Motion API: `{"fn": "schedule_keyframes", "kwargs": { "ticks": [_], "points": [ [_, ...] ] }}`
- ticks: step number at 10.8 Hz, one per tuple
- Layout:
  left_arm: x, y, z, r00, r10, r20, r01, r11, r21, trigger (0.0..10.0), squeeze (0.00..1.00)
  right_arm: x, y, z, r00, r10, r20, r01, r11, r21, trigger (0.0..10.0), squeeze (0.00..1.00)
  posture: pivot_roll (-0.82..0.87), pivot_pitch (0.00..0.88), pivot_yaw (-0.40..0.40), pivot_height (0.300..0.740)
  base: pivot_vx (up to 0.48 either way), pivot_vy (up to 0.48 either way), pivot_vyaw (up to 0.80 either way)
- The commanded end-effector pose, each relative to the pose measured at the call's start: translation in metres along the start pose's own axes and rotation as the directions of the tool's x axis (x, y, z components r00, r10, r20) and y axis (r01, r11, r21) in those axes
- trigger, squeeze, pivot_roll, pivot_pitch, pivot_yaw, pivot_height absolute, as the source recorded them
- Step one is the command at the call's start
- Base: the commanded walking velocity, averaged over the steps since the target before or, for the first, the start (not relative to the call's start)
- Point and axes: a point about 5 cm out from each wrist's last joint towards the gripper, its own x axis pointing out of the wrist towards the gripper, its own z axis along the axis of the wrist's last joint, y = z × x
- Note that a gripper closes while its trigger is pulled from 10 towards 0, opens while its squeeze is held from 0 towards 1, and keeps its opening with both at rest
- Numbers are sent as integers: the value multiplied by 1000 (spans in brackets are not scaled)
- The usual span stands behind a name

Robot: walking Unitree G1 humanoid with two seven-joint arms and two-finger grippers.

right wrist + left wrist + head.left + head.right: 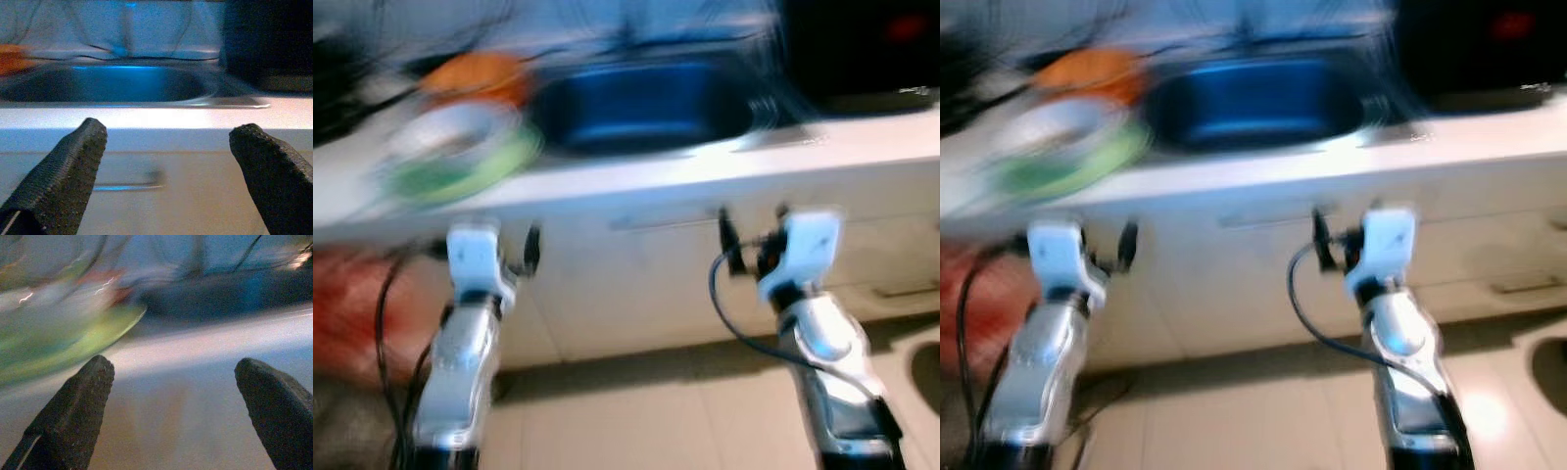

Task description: Kitchen organization

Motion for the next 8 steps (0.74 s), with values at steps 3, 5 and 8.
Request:
{"fn": "schedule_keyframes", "kwargs": {
  "ticks": [3, 5, 8],
  "points": [
    [1, -2, 16, 998, -25, 50, 25, 1000, 9, 10000, 0, 7, 17, 24, 997, 39, 70, -42, 998, 36, 10000, 0, -10, 41, 70, 740, 367, 0, 0],
    [1, 0, 13, 1000, -7, 26, 7, 1000, -3, 10000, 0, 7, 18, 22, 998, 42, 57, -44, 998, 39, 10000, 0, -6, 41, 68, 740, 379, 0, 0],
    [1, 1, 12, 1000, 0, 12, 0, 1000, -7, 10000, 0, 7, 20, 21, 998, 46, 44, -48, 998, 44, 10000, 0, -5, 39, 69, 740, 446, 0, 0]
  ]
}}
